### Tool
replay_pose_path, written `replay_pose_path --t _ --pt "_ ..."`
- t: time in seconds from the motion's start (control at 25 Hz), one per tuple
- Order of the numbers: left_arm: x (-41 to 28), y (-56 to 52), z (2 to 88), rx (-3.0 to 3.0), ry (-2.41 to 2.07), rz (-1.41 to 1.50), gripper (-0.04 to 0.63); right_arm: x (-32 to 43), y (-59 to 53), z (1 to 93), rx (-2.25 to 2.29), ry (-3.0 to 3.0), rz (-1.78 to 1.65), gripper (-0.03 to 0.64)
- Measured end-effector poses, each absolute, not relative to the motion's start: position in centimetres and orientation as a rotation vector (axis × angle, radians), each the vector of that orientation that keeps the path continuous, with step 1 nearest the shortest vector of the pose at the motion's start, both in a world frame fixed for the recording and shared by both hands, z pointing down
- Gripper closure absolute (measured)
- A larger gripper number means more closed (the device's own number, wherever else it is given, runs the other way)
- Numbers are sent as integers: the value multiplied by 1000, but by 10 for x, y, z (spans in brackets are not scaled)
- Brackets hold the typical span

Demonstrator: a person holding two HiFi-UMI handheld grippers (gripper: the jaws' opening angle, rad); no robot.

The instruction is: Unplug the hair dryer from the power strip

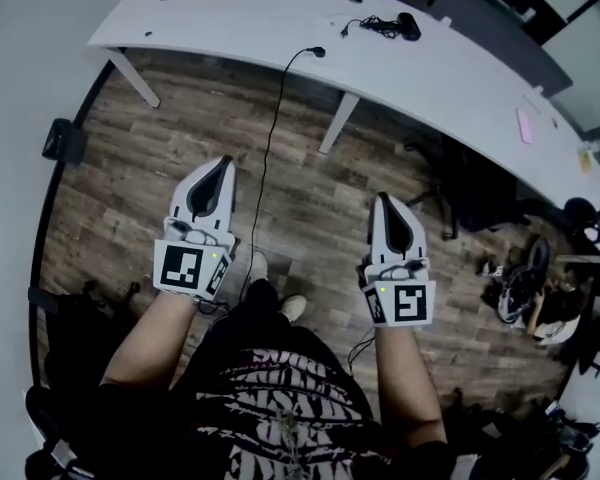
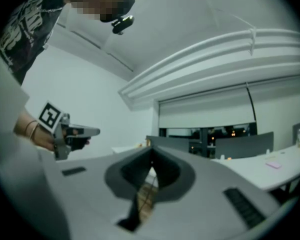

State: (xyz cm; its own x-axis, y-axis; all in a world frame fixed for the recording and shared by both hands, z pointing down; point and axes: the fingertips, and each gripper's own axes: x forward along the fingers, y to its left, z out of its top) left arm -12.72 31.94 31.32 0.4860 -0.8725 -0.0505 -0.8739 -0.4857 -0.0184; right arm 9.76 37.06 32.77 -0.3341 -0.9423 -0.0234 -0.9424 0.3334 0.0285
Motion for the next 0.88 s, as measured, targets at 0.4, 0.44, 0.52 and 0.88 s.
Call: replay_pose_path --t 0.4,0.44,0.52,0.88 --pt "-131 310 324 -2680 1586 22 572 94 361 338 -1804 2588 37 589" --pt "-131 308 325 -2681 1587 17 572 95 360 339 -1808 2587 30 589" --pt "-131 304 327 -2682 1589 8 572 97 356 341 -1814 2583 19 589" --pt "-127 284 329 -2687 1588 -11 572 104 338 340 -1826 2591 20 589"
